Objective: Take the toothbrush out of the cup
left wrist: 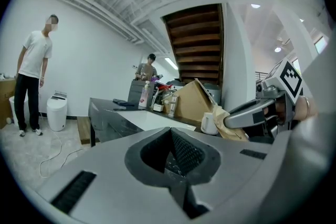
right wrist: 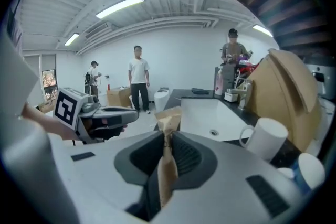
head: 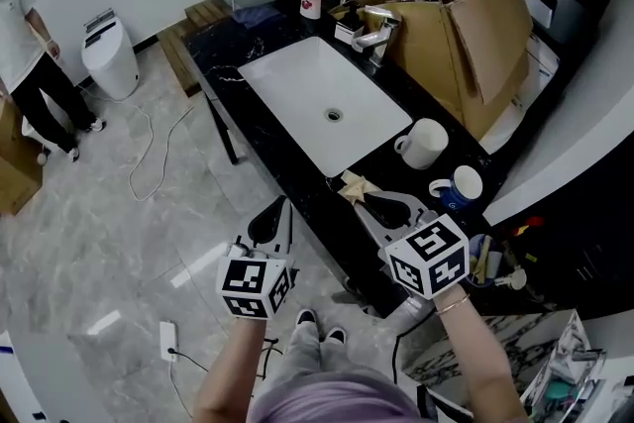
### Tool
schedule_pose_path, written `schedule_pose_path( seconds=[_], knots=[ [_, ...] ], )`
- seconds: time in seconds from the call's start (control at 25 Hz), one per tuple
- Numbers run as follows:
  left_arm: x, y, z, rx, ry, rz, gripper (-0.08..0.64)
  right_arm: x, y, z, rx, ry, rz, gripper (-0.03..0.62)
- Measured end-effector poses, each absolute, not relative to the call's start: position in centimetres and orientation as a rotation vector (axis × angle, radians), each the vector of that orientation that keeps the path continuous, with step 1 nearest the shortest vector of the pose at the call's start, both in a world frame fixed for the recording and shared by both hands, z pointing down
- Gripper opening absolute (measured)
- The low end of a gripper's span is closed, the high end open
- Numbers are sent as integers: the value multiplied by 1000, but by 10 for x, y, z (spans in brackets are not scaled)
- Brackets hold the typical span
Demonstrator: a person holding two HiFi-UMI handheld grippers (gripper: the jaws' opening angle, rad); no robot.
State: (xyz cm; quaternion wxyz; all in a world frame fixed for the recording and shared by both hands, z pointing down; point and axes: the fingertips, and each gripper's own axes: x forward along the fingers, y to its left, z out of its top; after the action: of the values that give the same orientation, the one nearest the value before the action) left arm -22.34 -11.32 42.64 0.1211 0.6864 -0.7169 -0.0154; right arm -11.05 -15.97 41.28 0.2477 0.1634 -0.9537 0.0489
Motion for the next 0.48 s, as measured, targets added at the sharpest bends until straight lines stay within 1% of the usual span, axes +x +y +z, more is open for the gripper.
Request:
schedule_pose_path(
  seconds=[0.48],
  knots=[
    [-230, -121, 439, 1970, -2089, -19, 0, -114, -167, 466, 401, -2458, 91, 48]
  ],
)
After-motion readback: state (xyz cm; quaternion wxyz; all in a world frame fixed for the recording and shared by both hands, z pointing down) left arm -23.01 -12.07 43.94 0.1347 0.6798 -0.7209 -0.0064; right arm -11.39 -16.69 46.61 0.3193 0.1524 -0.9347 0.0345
